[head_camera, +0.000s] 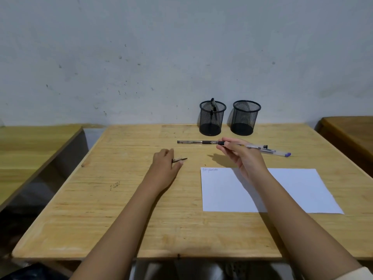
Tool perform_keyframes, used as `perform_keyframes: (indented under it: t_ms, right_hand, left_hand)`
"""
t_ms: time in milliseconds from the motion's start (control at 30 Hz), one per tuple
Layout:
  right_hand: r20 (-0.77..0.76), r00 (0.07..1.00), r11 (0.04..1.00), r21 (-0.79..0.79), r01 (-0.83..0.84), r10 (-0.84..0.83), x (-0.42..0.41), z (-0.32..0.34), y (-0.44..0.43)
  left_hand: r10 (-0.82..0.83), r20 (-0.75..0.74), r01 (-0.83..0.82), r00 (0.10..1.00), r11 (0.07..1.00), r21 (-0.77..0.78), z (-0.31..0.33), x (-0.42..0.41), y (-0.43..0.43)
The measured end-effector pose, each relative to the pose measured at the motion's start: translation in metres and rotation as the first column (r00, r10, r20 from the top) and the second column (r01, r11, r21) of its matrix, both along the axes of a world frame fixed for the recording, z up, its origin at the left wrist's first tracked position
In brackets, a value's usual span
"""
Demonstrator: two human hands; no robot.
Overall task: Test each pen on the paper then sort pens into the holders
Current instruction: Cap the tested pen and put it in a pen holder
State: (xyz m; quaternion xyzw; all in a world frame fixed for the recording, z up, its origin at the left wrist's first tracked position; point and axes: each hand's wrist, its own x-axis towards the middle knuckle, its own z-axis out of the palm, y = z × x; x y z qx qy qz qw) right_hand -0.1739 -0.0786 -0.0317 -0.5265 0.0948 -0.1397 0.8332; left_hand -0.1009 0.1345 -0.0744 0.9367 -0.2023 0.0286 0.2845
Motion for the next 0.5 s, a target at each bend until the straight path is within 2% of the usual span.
perform_keyframes:
  t_ms: [67,167,233,333,500]
  right_hand:
    - [-0.009,1.000,1.000,0.000,-0.015,0.015,-0.001,0.002,0.000]
    - [-0.011,0.999,0.999,-0.013,-0.045,0.045,-0.004,0.002,0.002]
    - [-0.004,0.997,0.997,-0.013,-0.075,0.075,-0.006,0.001,0.004]
    - [-0.004,0.993,0.993,0.013,-0.115,0.115,-0.009,0.002,0.008]
    - [-0.024,0.987,0.987,-0.015,-0.159,0.159,-0.013,0.003,0.011]
  left_hand:
    - [0.022,0.042,-0.023,0.999,1.000,0.011,-0.004,0.005,-0.002]
    - [0.028,0.105,-0.018,0.994,0.996,-0.089,-0.001,0.005,-0.006]
    - [0.008,0.054,0.003,0.998,0.979,-0.204,0.004,0.001,-0.006]
    - [-0.102,-0.072,0.062,0.992,0.903,-0.425,0.014,-0.010,-0.009]
    - [-0.233,-0.147,0.088,0.961,0.767,-0.635,0.027,-0.022,-0.019]
